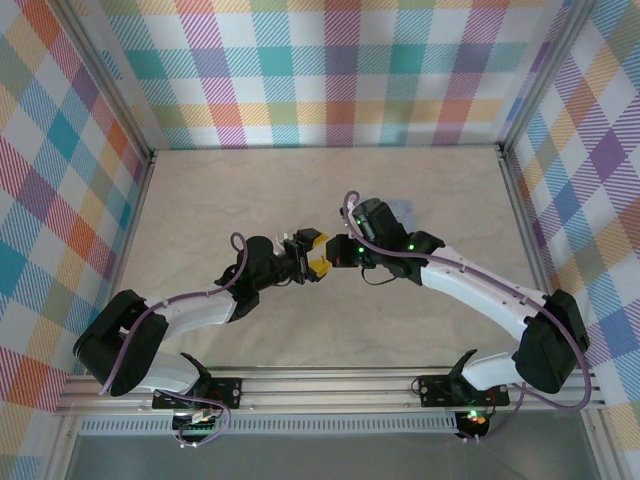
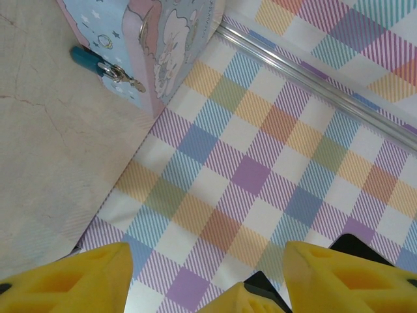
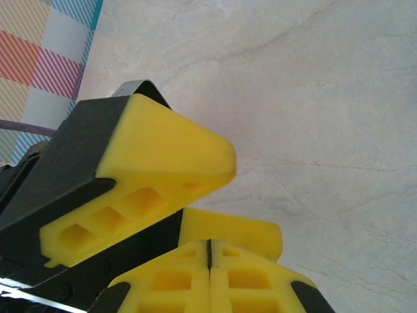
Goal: Unlock a padlock with a key
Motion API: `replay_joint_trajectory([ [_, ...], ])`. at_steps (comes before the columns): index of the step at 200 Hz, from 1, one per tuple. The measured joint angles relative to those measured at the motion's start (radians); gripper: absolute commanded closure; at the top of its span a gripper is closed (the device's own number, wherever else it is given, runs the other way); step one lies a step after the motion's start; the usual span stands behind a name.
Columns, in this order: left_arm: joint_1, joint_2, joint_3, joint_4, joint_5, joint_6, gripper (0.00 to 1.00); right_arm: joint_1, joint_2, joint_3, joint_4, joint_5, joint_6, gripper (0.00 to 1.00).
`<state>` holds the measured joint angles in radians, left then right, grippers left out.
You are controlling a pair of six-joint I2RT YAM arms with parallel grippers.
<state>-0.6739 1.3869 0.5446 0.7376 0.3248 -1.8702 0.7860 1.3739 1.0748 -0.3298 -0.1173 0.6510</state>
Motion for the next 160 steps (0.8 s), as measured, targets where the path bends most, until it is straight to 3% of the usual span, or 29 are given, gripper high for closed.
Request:
replay_joint_trajectory([
  [160,0.0,0.006,0.0,-0.002,0.0,0.004,0.65,0.0,-0.031,-0.017,-0.002,0.019,0.0,1.0],
])
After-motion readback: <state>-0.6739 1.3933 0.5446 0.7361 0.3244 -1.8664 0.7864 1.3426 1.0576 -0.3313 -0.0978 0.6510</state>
